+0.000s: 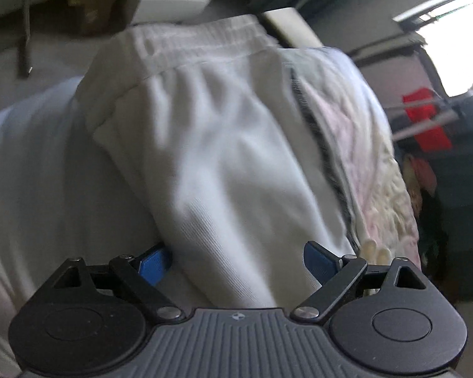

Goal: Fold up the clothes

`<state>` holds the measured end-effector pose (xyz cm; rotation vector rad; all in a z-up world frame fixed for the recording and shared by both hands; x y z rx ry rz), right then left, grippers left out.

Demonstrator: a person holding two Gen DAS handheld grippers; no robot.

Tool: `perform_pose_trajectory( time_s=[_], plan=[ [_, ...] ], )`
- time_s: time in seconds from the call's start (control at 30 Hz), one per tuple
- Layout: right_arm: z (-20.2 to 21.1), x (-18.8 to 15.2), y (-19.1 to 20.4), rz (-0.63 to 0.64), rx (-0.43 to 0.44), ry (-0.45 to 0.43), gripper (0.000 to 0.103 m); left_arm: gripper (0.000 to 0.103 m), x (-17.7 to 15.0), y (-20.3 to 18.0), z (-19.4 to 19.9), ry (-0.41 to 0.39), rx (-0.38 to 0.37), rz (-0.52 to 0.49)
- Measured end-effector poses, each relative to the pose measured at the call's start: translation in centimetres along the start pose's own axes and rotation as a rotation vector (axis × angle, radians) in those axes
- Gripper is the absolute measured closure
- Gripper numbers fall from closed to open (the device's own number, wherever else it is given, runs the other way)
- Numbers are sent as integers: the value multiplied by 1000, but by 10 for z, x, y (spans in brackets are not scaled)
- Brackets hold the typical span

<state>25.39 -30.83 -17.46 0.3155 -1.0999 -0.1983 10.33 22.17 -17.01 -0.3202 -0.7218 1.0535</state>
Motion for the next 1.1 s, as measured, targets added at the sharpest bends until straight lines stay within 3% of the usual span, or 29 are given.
perform_pose_trajectory(
  time_s=[0.27, 0.43, 0.57, 0.63, 0.67, 0.77, 0.87, 0.93, 1.1],
  plan=[
    [0, 1, 0, -33, -3, -15, 67, 12, 20, 19, -19, -82, -8, 96],
    [6, 6, 18, 27, 33, -68, 67, 29, 37, 27, -22, -161, -11, 145],
    [14, 3, 49, 100, 150, -79, 67, 53, 39, -4, -1, -280, -52, 29],
    [12, -8, 61, 119, 200, -25, 68, 76, 40, -20, 10, -338, -72, -29],
    [10, -14, 67, 128, 224, 5, 69, 83, 41, -28, 15, -368, -82, -58],
    [-3, -35, 73, 207, 196, 78, 70, 86, 42, -53, 32, -455, -113, -146],
    [-7, -37, 75, 233, 183, 85, 70, 86, 42, -78, 50, -543, -144, -234],
    [-2, -29, 71, 182, 184, 87, 70, 86, 42, -95, 62, -600, -164, -294],
    [19, 4, 40, 12, 133, 36, 69, 86, -17, -203, 88, -723, -231, -486]
  ],
)
Point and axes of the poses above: each gripper's, at about its wrist camera, not at the fingertips, and z roughly against the way its jaws point, y to its left, x to its top, the point moved 8 cm from there along -z, roughly the way its jaws point, and after that the axes turned 13 degrees about -y, right-handed, at the moved point
